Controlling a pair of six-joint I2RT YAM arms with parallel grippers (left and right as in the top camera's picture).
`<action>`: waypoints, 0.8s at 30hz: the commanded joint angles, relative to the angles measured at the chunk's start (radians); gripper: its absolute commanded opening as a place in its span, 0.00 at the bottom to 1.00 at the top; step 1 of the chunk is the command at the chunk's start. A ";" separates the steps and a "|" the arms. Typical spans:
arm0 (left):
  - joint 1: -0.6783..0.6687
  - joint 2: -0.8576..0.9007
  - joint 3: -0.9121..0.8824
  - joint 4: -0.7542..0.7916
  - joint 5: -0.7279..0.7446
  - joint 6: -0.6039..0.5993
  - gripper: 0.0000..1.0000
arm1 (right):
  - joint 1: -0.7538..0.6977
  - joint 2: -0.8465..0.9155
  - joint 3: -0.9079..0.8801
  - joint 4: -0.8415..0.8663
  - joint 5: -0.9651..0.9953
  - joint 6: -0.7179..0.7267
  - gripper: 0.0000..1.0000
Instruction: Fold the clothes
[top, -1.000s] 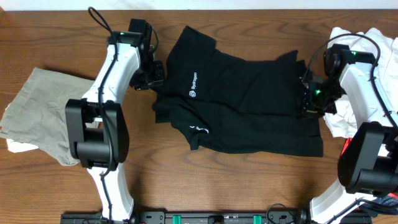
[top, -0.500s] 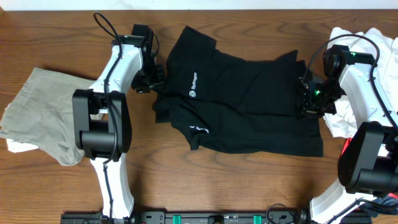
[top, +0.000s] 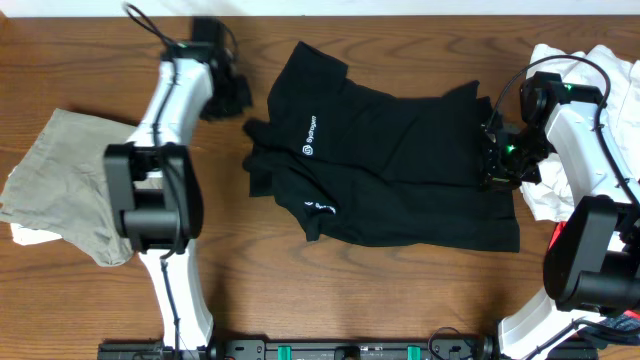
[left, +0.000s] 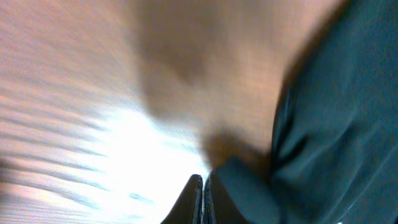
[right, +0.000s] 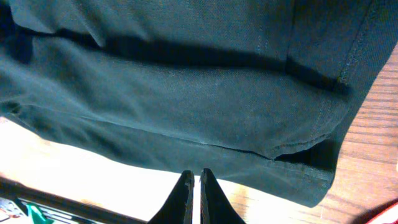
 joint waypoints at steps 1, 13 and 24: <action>0.043 -0.098 0.063 0.003 -0.037 0.013 0.06 | 0.001 -0.014 -0.002 0.002 0.018 -0.017 0.05; 0.041 -0.118 0.005 -0.192 0.085 0.012 0.35 | 0.001 -0.014 -0.002 0.003 0.018 -0.017 0.05; 0.042 -0.115 -0.257 0.019 0.209 -0.019 0.44 | 0.001 -0.014 -0.002 -0.005 0.018 -0.017 0.04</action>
